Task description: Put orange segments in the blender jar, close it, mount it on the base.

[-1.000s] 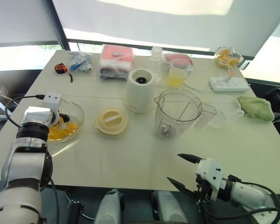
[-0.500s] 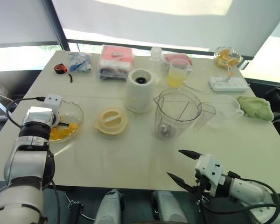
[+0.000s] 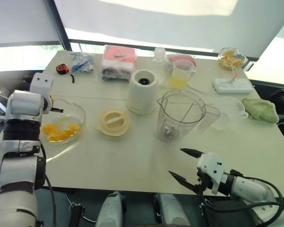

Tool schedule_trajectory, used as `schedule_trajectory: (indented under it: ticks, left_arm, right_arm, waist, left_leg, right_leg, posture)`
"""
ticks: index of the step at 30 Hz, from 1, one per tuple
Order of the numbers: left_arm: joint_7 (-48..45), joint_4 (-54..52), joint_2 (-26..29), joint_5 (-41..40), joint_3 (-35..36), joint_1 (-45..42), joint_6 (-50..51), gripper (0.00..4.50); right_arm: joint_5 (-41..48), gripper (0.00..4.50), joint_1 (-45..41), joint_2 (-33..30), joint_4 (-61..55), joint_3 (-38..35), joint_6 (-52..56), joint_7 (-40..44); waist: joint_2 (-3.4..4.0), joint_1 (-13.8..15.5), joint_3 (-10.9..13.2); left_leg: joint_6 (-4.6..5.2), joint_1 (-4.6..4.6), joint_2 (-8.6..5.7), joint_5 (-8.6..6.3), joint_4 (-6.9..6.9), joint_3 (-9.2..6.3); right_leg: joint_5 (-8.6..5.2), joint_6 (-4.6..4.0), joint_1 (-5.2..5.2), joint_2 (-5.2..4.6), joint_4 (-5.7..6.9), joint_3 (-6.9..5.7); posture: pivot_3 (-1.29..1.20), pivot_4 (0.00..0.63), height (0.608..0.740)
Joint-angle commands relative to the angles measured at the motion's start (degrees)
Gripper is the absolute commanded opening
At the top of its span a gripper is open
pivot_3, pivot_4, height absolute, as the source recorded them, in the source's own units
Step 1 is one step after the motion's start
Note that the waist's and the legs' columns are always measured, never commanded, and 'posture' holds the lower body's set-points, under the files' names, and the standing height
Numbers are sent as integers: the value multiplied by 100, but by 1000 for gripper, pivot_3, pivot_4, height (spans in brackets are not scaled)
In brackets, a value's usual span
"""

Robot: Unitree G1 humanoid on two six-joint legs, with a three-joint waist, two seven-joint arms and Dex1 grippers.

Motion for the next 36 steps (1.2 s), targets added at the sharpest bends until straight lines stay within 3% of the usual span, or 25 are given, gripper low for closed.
schedule_trajectory:
  ticks: [1, 7, 11, 13, 16, 23, 36]
  left_arm:
    - [-342, -619, 252, -206, 43, 92, 184, 185]
    - [-2118, -1219, 453, -944, -242, -246, -1568, 185]
    - [-3427, -1005, 172, -1275, -715, -1047, -2590, 185]
    - [-3889, -551, -154, -1345, -898, -1539, -3017, 185]
    - [-4630, 407, -1256, -1721, -1005, -2489, -3635, 185]
    - [-5652, 1628, -2605, -1755, -1272, -3103, -4309, 185]
    - [-6208, 2457, -3182, -760, -2112, -2786, -5553, 185]
  right_arm:
    - [103, 4500, 15, 88, 0, -79, -48, 7]
    - [941, 4500, 129, 579, 17, -944, 322, -313]
    - [1181, 4500, 337, 882, -123, -1469, 393, -631]
    - [1105, 4500, 548, 1011, -251, -1491, 353, -751]
    - [1094, 4500, 1117, 1461, -450, -1731, 113, -1050]
    - [932, 4500, 1537, 2384, -701, -1835, -334, -1690]
    - [472, 4500, 1479, 2898, -768, -1613, -749, -2299]
  waist:
    - [0, -13, 0]
    - [-1, 37, 0]
    - [-1, 100, 0]
    - [2, 109, -1]
    - [5, 177, -3]
    - [30, -61, -11]
    - [44, -20, -12]
  left_leg:
    - [0, 1, 0, 0, 0, 0]
    - [-2, -1, 4, 2, 0, 1]
    - [-4, -10, -3, 2, 8, 6]
    - [-4, -8, -4, 2, 8, 11]
    - [-3, -10, -9, 3, 8, 8]
    - [4, -2, -9, -1, 6, 16]
    - [5, -11, -4, -1, 6, 2]
  right_leg:
    - [0, -1, 0, 1, 1, 0]
    - [-12, -24, -1, 2, 7, -5]
    - [-13, -24, 4, -4, -2, -4]
    - [-13, -24, 4, -3, -6, -1]
    - [-14, -23, 4, 6, -4, -1]
    - [-16, -18, 2, 10, -8, 22]
    - [-18, -22, -3, 19, -10, 19]
  posture:
    - [0, 150, 740]
    - [0, 150, 740]
    - [0, 150, 740]
    - [0, 150, 740]
    - [0, 150, 740]
    - [0, 150, 740]
    - [0, 150, 740]
